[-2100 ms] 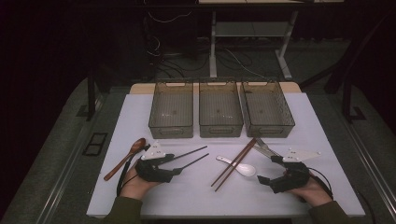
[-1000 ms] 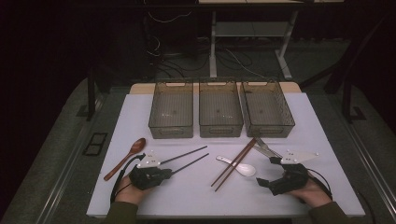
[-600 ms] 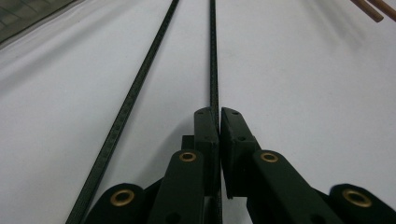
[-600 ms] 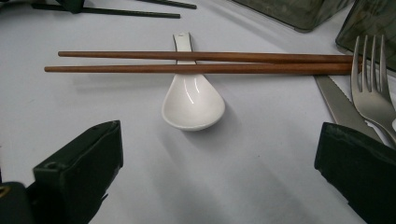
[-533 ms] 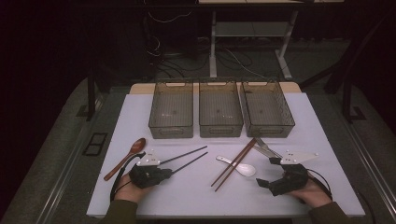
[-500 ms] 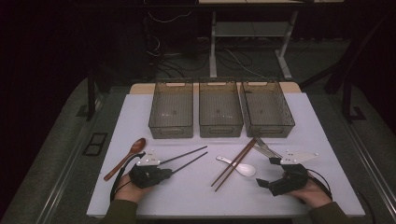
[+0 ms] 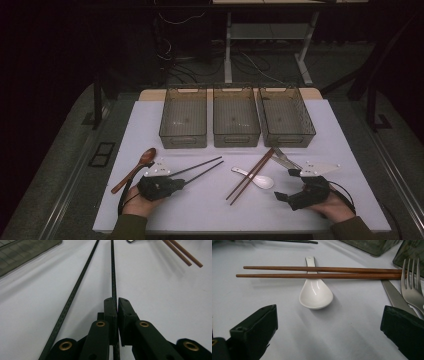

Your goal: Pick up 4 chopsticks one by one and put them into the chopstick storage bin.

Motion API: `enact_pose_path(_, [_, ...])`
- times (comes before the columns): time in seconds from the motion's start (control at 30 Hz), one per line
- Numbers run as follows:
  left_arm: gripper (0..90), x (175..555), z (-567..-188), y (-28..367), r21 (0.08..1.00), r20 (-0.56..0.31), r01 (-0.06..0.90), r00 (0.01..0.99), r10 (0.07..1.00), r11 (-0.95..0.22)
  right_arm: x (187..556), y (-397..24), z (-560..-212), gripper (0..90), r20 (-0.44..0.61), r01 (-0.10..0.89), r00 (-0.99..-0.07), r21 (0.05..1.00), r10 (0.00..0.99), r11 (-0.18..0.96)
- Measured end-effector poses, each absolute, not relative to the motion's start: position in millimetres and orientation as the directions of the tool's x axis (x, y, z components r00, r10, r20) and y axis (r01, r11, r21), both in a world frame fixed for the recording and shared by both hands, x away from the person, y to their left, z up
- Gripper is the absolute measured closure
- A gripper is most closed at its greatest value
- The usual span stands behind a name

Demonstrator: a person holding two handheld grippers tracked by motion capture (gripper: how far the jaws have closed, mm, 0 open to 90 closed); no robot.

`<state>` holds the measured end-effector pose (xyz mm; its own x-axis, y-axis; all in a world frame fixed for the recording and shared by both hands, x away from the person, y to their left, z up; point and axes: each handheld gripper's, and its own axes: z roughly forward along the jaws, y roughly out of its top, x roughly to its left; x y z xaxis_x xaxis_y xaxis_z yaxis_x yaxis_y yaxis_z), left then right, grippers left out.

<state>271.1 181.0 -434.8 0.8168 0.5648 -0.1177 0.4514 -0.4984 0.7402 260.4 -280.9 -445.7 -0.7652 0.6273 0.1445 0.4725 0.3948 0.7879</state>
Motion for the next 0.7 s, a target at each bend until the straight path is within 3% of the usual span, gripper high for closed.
enact_pose_path(0.7, [85.1,269.7,-413.9,175.3,0.753,-0.129,0.455,0.811,0.571,-0.476,259.9,-280.4,-445.9,0.9,0.141,0.473,-0.767,0.784,0.626,0.402])
